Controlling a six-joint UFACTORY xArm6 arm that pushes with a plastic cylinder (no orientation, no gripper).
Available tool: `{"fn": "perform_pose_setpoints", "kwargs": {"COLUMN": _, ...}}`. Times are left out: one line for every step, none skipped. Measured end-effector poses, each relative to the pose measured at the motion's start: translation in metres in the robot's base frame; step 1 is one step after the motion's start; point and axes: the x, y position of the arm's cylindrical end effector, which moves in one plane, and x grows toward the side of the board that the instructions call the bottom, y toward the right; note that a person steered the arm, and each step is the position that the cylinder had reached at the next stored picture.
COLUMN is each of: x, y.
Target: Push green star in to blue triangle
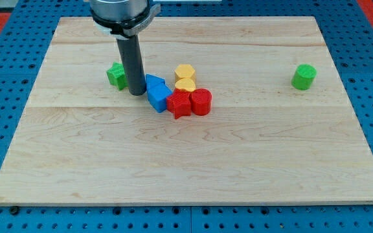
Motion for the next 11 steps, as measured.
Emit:
{"fn": "perform_pose_setpoints", "kwargs": {"x": -0.004, "y": 0.003}}
{"fn": "perform_pose_setpoints", "kwargs": {"x": 0.020, "y": -0.032}}
{"fn": "perform_pose_setpoints", "kwargs": {"x": 0.035, "y": -0.077}}
{"fn": "perform_pose_setpoints", "kwargs": {"x": 0.001, "y": -0.123}}
{"fn": "perform_pose_setpoints", "kwargs": {"x": -0.031, "y": -0.098}}
{"fn": "perform_pose_setpoints", "kwargs": {"x": -0.037, "y": -0.060}}
{"fn": "perform_pose_setpoints", "kwargs": {"x": -0.043, "y": -0.029}}
{"fn": "perform_pose_setpoints", "kwargs": {"x": -0.046, "y": -0.011}}
{"fn": "perform_pose_setpoints", "kwargs": {"x": -0.047, "y": -0.003}}
{"fn": "perform_pose_setpoints", "kwargs": {"x": -0.047, "y": 0.004}}
{"fn": "perform_pose_setpoints", "kwargs": {"x": -0.047, "y": 0.004}}
